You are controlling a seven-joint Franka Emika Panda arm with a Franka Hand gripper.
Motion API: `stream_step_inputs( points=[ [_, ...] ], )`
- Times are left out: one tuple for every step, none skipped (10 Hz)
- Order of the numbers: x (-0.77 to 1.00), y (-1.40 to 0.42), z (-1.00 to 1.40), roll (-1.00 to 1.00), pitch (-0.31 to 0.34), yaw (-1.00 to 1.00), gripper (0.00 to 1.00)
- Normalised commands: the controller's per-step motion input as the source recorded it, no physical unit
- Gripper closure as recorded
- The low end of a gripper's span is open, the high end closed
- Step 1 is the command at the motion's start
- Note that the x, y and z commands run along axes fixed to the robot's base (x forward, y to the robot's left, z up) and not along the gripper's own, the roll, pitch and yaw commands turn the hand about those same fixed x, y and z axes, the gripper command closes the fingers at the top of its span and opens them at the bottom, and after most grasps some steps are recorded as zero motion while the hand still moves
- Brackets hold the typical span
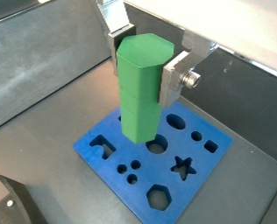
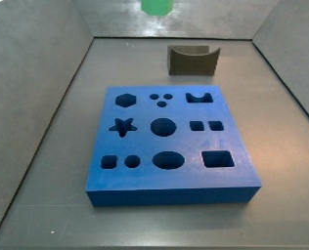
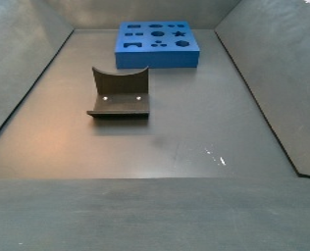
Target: Insert the hexagon object.
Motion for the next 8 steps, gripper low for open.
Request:
stream_step_inputs(
  points=[
    [-0.11, 0.15, -1.00, -0.09, 0.000, -1.00, 1.00],
    [-0.11, 0.15, -1.00, -0.09, 0.000, -1.00, 1.00],
    [-0.11, 0.15, -1.00, -0.09, 0.000, -1.00, 1.00],
    [-0.12, 0.14, -1.00, -0.10, 0.000, -1.00, 1.00],
    [-0.12, 0.15, -1.00, -0.10, 0.000, -1.00, 1.00],
    [-0.12, 0.15, -1.00, -0.10, 0.000, -1.00, 1.00],
    [-0.13, 0.13, -1.00, -0.10, 0.000, -0.99, 1.00],
    [-0.66, 0.00, -1.00, -0.12, -0.006, -0.53, 1.00]
  ],
)
